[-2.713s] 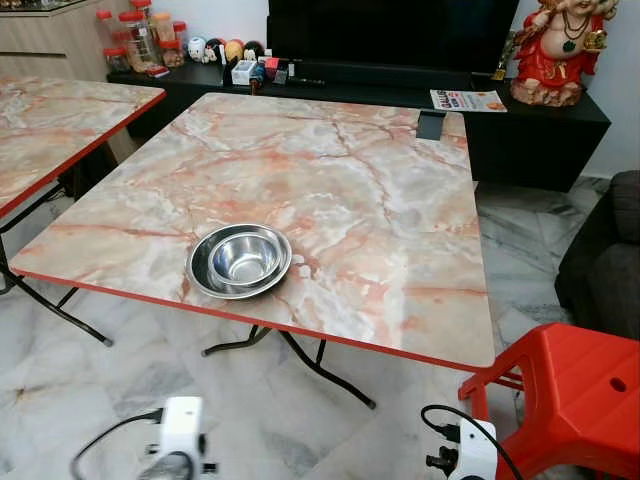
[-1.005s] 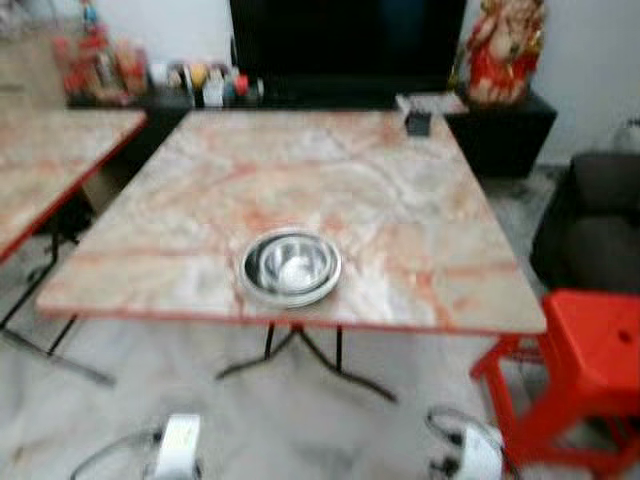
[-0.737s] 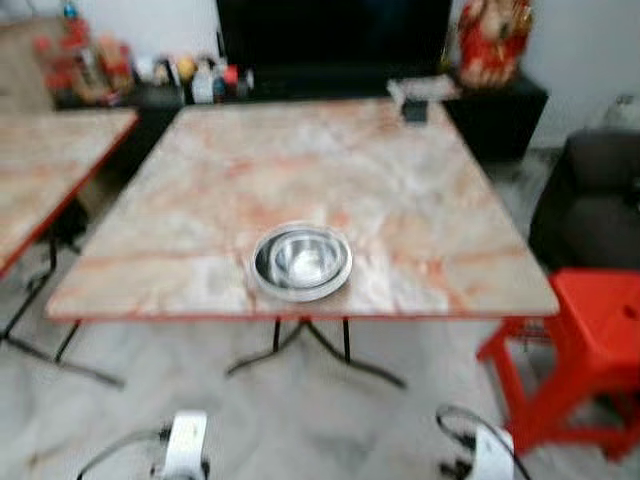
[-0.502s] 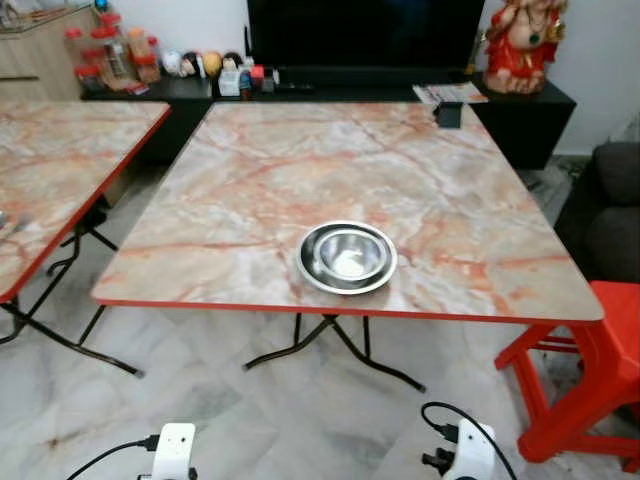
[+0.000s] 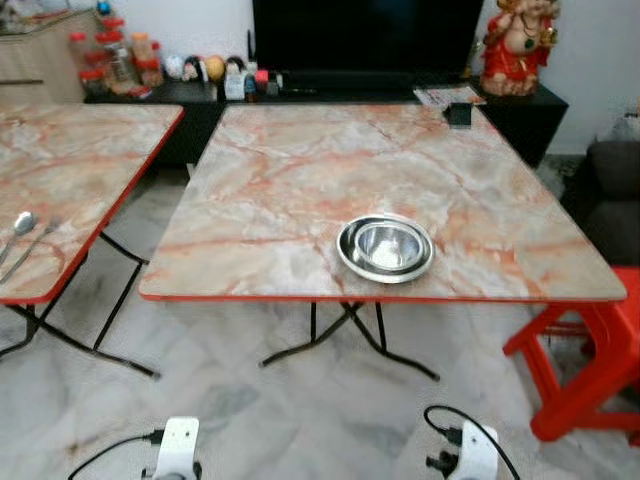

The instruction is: Setting the table

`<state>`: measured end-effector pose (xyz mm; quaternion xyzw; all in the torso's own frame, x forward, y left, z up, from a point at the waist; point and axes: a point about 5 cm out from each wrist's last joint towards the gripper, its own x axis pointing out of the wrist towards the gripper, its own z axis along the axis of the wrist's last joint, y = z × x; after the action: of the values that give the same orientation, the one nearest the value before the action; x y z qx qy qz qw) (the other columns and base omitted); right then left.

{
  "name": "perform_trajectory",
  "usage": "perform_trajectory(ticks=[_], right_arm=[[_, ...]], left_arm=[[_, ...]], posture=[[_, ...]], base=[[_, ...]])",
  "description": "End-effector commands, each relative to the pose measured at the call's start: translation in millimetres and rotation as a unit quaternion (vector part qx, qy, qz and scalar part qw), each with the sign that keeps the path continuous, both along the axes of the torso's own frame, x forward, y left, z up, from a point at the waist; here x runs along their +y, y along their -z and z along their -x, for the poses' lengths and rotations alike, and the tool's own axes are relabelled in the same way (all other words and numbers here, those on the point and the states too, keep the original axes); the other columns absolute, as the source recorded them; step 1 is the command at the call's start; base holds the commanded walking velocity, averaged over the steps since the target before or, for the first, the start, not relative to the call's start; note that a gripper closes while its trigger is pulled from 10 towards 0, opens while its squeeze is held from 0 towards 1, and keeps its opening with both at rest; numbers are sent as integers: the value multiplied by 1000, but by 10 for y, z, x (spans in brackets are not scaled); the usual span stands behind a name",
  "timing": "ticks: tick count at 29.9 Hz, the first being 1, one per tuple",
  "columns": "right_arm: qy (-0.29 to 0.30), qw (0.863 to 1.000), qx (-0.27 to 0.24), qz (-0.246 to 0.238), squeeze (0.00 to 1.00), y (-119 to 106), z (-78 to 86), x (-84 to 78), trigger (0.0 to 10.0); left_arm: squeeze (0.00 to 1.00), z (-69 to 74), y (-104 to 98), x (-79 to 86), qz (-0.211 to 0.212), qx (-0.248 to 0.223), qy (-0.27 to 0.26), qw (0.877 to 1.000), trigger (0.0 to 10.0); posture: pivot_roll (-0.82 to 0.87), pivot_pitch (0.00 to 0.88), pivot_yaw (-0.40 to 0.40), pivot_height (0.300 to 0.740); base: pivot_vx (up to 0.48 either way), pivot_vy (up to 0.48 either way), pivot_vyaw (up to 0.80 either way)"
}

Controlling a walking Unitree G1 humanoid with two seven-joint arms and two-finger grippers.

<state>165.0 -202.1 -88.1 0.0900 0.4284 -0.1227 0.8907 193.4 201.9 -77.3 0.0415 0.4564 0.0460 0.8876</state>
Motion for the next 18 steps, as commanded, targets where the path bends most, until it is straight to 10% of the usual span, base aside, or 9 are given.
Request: perform_trajectory(ticks=[1, 18], right_arm=[[-1, 1000, -7, -9, 0, -9, -45, 76, 10000], [-1, 1000, -7, -10, 0, -8, -44, 82, 10000]], left_arm=[[0, 15, -4, 77, -9, 5, -6, 1000, 10000], [0, 20, -4, 92, -10, 5, -11, 1000, 10000]], posture=[[-44, 0, 21, 740], [-35, 0, 19, 740]], base=[[0, 341, 0], [0, 343, 0]])
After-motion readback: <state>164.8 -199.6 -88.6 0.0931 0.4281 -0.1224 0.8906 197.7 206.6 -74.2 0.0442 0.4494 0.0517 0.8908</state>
